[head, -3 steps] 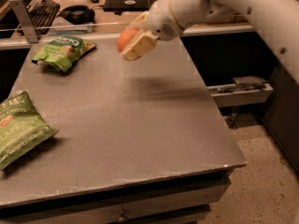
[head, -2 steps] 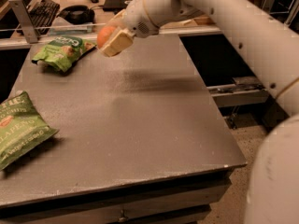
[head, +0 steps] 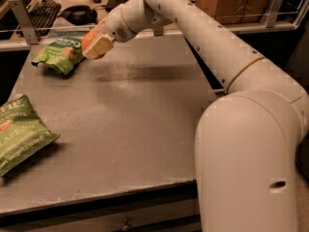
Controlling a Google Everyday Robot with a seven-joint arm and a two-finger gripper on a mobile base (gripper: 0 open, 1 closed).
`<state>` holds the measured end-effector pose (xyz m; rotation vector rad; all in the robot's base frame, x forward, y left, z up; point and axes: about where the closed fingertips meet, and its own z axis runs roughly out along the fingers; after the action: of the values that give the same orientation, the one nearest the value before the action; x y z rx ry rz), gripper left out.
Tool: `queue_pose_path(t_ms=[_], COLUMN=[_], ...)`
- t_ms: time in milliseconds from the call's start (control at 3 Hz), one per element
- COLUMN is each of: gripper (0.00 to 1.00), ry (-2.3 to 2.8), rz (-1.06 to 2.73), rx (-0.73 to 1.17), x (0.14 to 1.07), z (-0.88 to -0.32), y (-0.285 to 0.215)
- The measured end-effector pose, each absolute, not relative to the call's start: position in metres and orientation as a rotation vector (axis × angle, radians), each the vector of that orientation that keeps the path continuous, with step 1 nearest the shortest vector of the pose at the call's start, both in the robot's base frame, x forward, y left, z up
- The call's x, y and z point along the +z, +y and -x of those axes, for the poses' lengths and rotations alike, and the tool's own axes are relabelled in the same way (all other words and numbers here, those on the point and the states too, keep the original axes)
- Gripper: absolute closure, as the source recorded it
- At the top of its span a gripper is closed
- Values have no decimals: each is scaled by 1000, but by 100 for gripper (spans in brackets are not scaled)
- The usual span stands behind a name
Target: Move orange near green rice chip bag
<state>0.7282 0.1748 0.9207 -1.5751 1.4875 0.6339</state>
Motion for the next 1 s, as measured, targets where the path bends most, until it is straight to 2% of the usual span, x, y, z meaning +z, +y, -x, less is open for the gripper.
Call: queue_pose_path(t_ms=[333, 1000], gripper=[82, 35], ry=[1543, 1578], rz=[1559, 1556], rx=[670, 735], x=[899, 879], z=[-735, -736], y=[182, 203])
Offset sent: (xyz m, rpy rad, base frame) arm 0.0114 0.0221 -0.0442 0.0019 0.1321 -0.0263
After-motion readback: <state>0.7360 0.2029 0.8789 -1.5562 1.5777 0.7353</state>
